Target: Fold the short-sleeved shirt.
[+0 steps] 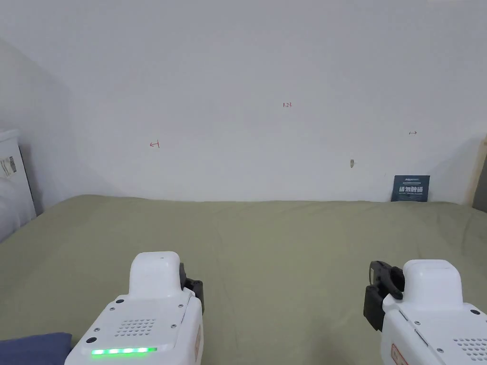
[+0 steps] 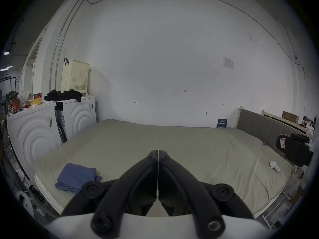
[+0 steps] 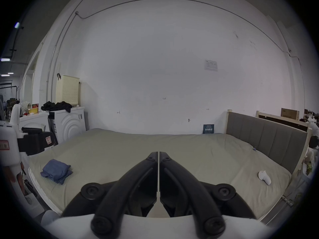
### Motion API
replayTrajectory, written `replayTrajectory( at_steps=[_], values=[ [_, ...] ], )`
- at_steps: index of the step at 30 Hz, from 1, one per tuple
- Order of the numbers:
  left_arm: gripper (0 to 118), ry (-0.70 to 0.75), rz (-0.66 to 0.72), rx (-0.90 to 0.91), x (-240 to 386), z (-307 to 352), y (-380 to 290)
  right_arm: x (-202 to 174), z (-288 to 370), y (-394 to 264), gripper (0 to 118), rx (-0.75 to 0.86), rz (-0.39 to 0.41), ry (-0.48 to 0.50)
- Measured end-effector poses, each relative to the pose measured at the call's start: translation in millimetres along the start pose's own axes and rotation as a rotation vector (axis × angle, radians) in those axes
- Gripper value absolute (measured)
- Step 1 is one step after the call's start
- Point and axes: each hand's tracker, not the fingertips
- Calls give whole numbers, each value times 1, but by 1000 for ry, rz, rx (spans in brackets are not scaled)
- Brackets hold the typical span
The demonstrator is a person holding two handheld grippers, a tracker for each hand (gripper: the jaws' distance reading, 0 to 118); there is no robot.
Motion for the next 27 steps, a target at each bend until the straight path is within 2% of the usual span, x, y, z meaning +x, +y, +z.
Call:
replayTrajectory(
  at_steps=[2,3,4,5,6,7,8,9,19,23,25,27],
  values=[
    [3,-10,-15,3,3,0,-1,2,1,0,8,1,16,-3],
    [9,-5,-31,3,5,2,-2,3,1,0,19,1,21,-6],
    [16,-1,-47,1,6,0,-2,3,1,1,39,-4,27,-17],
    [32,-1,-62,-3,8,-2,-2,4,-1,0,70,-16,33,-26],
    [67,2,-80,-4,10,-4,-3,6,-3,-2,106,-24,35,-37],
    [91,8,-78,-3,11,-4,-4,7,-4,-5,118,-20,33,-51],
    [107,5,-82,-8,11,-6,-4,7,-3,-6,118,-35,39,-37],
    [114,-7,-85,-21,12,-7,-3,8,-4,-3,118,-16,20,-53],
    [115,14,-98,53,11,-2,0,11,-2,3,118,-23,-3,-53],
    [115,42,-70,-53,7,0,10,11,1,3,118,-19,-4,-43],
    [115,23,-80,-8,7,5,8,11,4,2,118,-20,-2,-49],
    [115,-58,-73,37,4,10,6,12,4,4,118,-17,-6,-50]
  ],
)
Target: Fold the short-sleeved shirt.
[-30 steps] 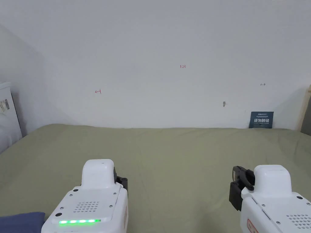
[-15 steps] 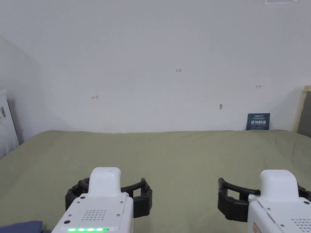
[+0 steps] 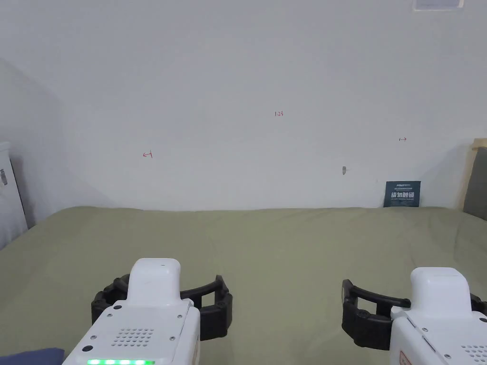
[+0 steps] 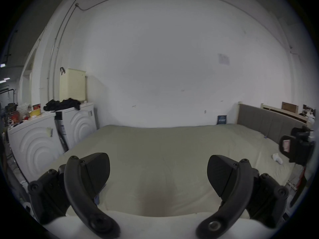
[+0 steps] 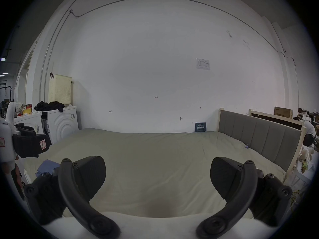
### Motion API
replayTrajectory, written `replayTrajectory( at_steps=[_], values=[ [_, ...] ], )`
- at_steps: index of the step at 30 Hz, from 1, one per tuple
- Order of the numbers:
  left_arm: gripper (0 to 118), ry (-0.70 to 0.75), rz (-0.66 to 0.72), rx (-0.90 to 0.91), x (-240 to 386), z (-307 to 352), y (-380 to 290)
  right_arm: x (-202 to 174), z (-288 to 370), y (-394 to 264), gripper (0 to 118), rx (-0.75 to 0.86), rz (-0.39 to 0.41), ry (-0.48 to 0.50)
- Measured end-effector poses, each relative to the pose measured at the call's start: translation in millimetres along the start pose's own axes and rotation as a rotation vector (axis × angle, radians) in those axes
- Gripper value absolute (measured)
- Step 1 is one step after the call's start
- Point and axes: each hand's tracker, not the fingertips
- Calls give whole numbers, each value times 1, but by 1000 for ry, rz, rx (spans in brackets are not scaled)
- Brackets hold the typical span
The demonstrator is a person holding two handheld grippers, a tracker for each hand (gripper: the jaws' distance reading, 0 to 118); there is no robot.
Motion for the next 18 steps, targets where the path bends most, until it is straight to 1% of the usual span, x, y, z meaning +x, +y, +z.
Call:
replayTrajectory(
  at_steps=[2,3,8,10,15,18],
  values=[
    [115,-57,54,-1,-2,2,3,2,1,-1,118,3,-10,0],
    [115,-63,59,-5,-1,4,5,3,2,1,118,1,-15,6],
    [115,-41,69,-3,3,12,16,3,6,3,118,9,-12,13],
    [115,-57,79,-13,3,14,20,2,7,3,118,10,-12,13],
    [114,-42,82,-18,3,13,24,3,9,6,118,15,-30,23],
    [114,-107,120,-22,-3,14,24,2,10,6,118,16,-23,22]
  ],
)
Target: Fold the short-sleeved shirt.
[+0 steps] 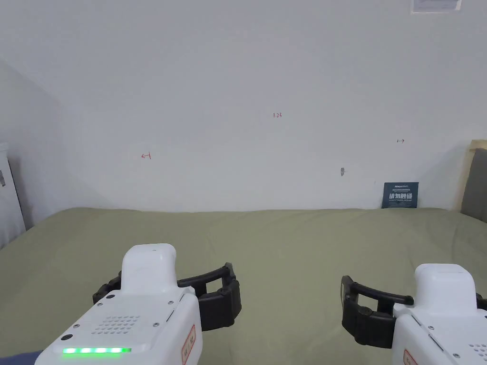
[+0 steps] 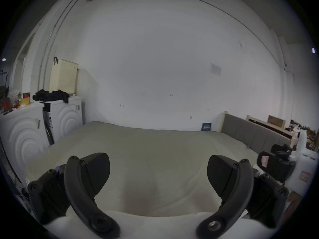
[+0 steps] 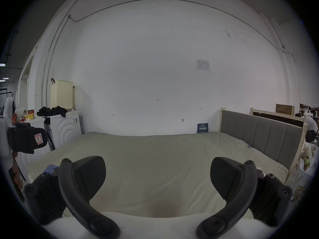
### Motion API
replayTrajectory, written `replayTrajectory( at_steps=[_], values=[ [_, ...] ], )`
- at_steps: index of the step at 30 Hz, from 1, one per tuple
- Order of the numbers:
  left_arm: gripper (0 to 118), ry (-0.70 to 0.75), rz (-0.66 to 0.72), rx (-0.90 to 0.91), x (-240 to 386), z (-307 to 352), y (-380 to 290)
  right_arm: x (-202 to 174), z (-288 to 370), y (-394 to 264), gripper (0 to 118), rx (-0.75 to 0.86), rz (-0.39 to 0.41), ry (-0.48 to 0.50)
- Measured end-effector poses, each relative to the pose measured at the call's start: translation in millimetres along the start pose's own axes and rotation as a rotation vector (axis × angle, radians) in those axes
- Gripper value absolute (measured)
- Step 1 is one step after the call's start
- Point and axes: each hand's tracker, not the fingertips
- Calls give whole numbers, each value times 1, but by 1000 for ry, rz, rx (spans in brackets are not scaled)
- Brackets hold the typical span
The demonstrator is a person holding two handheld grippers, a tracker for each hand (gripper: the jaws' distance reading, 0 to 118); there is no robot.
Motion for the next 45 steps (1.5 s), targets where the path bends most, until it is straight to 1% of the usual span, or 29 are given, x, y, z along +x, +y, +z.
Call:
replayTrajectory(
  at_steps=[1,3,5,7,9,10,11,12,13,15,17,19,21,24,26,29,31,33,35,40,43,45],
  values=[
    [114,15,2,-5,0,-1,1,0,0,0,118,-1,2,2],
    [114,136,-23,-76,6,-5,5,-1,0,1,118,2,2,2],
    [114,212,-44,-75,7,-9,2,-2,0,1,118,1,-2,7],
    [113,153,-16,-81,3,-10,0,-3,0,1,118,2,-4,13],
    [112,166,33,-102,1,-13,1,-4,0,0,118,2,-4,20],
    [112,178,22,-107,1,-15,1,-5,0,1,118,0,-4,23],
    [111,225,-30,-119,1,-15,0,-5,0,1,118,0,-2,27],
    [109,228,-44,-59,2,-14,-3,-6,0,1,118,4,0,30],
    [109,194,-102,-80,3,-14,-4,-6,1,1,118,7,1,33],
    [109,206,-72,-89,4,-13,-1,-7,1,1,118,11,1,35],
    [109,150,-35,-100,3,-11,0,-8,0,2,118,9,-2,30],
    [110,105,-27,-77,3,-9,1,-8,-1,3,118,10,-5,35],
    [110,128,-53,-72,6,-10,-1,-9,0,4,118,14,2,36],
    [110,249,-125,-43,9,-10,-5,-9,0,5,118,14,16,33],
    [110,224,-166,-8,9,-8,-8,-8,1,5,118,17,17,32],
    [110,201,-140,-11,7,-6,-7,-9,0,4,118,16,21,32],
    [111,263,-173,-1,8,-8,-8,-9,0,4,118,13,25,30],
    [111,290,-201,17,10,-9,-9,-10,0,3,118,14,28,32],
    [111,276,-239,-1,14,-9,-8,-11,1,3,118,14,32,33],
    [111,274,-216,5,12,-8,-10,-11,2,3,118,9,31,36],
    [111,253,-172,20,7,-4,-7,-11,2,2,118,8,40,32],
    [111,274,-155,36,6,-3,-7,-10,2,2,118,5,37,31]
  ],
)
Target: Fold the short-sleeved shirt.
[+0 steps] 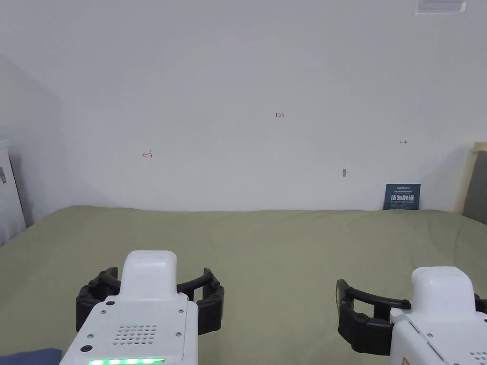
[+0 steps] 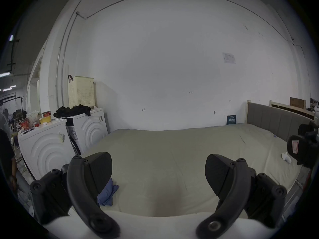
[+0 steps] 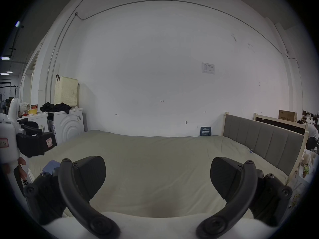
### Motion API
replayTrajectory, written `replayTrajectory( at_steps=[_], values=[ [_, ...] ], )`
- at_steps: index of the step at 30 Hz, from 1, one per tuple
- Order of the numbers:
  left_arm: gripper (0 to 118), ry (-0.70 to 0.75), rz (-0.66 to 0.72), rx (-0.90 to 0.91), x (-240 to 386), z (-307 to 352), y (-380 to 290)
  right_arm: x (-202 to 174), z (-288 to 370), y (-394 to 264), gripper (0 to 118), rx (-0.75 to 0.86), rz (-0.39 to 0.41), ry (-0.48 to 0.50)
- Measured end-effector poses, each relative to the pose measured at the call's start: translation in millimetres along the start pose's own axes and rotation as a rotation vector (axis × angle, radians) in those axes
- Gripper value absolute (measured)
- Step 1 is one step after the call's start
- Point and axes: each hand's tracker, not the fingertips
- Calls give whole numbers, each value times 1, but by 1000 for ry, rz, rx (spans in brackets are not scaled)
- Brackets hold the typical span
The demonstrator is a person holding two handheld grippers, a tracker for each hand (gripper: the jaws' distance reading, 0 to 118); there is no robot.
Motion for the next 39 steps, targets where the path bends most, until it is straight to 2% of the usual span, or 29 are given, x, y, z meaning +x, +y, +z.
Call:
replayTrajectory(
  at_steps=[5,11,19,39],
  values=[
    [111,30,-29,8,-2,1,-3,1,1,1,118,8,-5,-5],
    [111,-8,41,-1,-7,2,-3,1,2,0,118,10,-1,-10],
    [113,-3,9,5,-4,0,-10,2,-3,-1,118,-3,-9,-14],
    [114,-32,34,-13,-5,2,-12,0,0,-4,118,-9,10,-16]
  ],
)
